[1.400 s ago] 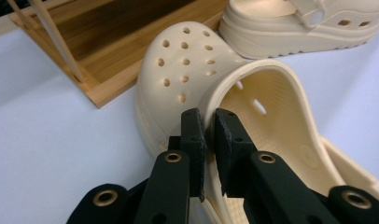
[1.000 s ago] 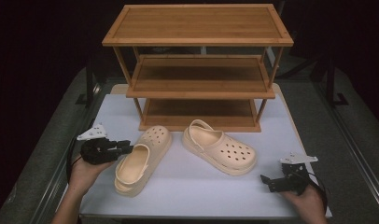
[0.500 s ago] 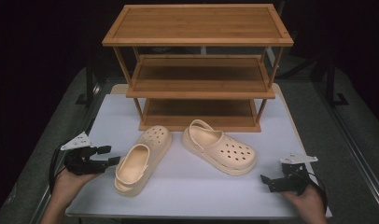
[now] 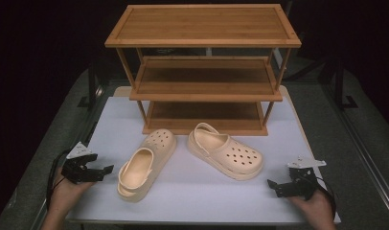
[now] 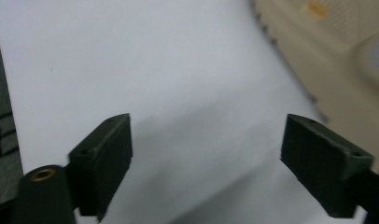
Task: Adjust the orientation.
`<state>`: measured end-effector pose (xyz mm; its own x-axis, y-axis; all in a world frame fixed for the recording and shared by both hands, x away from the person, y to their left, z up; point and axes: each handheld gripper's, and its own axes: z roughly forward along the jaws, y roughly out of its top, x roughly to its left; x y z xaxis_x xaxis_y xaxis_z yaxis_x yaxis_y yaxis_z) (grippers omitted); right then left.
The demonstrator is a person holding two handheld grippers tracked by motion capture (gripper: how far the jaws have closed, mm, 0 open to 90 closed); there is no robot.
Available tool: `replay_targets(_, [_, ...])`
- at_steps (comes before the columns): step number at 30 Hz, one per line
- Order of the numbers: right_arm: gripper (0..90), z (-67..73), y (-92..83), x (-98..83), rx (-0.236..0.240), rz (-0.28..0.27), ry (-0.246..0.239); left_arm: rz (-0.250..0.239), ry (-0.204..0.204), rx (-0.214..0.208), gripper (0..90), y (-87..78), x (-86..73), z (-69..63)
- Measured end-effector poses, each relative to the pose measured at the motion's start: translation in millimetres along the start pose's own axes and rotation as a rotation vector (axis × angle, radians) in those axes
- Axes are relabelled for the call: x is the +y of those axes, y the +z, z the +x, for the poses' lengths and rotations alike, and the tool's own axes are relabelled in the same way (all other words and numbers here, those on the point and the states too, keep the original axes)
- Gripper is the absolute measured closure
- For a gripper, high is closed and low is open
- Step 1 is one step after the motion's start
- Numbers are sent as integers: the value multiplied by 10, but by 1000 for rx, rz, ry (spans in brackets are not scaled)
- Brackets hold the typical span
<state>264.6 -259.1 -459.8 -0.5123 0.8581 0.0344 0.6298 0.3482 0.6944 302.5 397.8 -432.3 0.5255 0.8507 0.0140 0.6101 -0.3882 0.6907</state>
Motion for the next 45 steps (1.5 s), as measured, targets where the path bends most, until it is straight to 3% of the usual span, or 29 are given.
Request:
replay_targets(1, [0,1,0,0,0,0,-1,18,0,-1,69,27,-11,4])
replay_targets(5, [0,3,1,0,-2,1,-2,52,4,-4,0,124,-54,-4])
replay_targets(9, [0,4,1,1,-3,2,-3,3,6,-18,0,135,-107,18])
replay_targets(26, [0,11,-26,17,10,8,11,4,9,-15,0,136,-110,12])
replay_targets(27, [81,22,-58,25,35,2,7,4,9,-14,0,136,-110,11])
replay_targets(29, [99,31,-82,33,42,-12,4,3,10,-14,0,136,-110,11])
replay_targets(34, [355,12,-232,164,78,-65,16,3,10,-14,0,136,-111,11])
replay_targets(37, [534,-6,-311,260,124,-96,14,1,10,-12,0,136,-113,8])
replay_targets(38, [534,-6,-311,260,124,-96,14,1,10,-12,0,136,-113,8])
replay_targets(39, [640,13,-330,307,169,-109,7,0,10,-12,0,136,-114,8])
replay_targets(41, [686,32,-335,321,181,-114,-3,1,10,-12,0,136,-113,8])
replay_targets(42, [778,103,-329,375,207,-115,-44,1,10,-12,0,136,-114,8])
replay_targets(45, [882,196,-295,484,232,-108,-82,0,10,-12,0,136,-114,8])
